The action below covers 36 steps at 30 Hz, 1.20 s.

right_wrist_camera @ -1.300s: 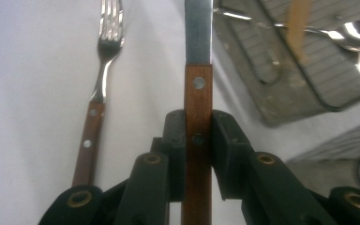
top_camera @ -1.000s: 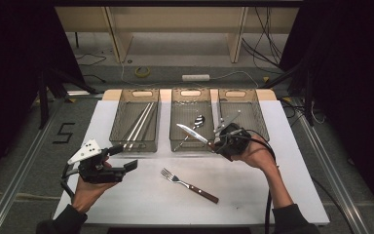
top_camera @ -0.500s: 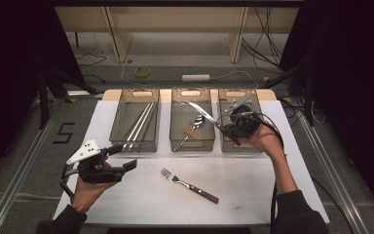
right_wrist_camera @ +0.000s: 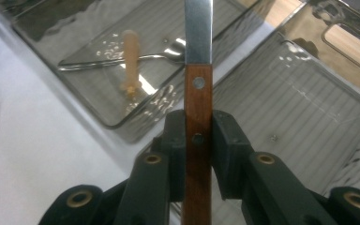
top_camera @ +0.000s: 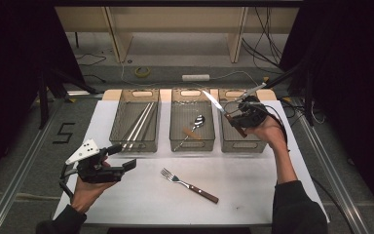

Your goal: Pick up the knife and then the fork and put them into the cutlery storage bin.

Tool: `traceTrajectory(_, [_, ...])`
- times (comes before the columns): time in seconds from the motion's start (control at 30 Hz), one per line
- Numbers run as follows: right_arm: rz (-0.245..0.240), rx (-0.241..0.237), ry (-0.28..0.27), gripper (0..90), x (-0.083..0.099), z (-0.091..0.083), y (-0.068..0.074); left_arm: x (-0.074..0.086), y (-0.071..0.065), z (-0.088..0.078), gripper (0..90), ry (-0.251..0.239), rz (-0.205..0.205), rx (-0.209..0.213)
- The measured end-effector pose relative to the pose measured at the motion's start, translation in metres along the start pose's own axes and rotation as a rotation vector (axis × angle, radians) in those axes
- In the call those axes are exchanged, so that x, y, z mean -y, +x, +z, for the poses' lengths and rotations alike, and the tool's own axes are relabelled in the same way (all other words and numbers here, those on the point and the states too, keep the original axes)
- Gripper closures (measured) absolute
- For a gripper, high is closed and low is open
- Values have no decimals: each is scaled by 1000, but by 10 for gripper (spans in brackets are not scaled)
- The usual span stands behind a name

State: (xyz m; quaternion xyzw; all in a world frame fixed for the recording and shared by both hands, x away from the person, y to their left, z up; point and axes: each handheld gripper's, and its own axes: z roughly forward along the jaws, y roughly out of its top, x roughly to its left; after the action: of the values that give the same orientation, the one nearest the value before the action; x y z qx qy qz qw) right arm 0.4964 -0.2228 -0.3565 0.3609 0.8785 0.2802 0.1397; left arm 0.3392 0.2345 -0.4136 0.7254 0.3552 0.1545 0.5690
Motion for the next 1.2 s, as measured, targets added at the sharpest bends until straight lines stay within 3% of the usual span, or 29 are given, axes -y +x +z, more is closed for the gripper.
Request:
traceTrajectory(0.57, [163,102,17,772,3,14,-25,0,0,0,160,-5,-4,0])
traceTrajectory(0.83, [217,123,24,772,7,21,-30,0,0,-1,160,-3,-3,0])
traceTrajectory(0.93, [256,107,15,772,9,24,-32,0,0,-1,160,-4,-4,0])
traceTrajectory(1.2, [287,126,44,771,13,31,-31,0,0,0,160,0,-1,1])
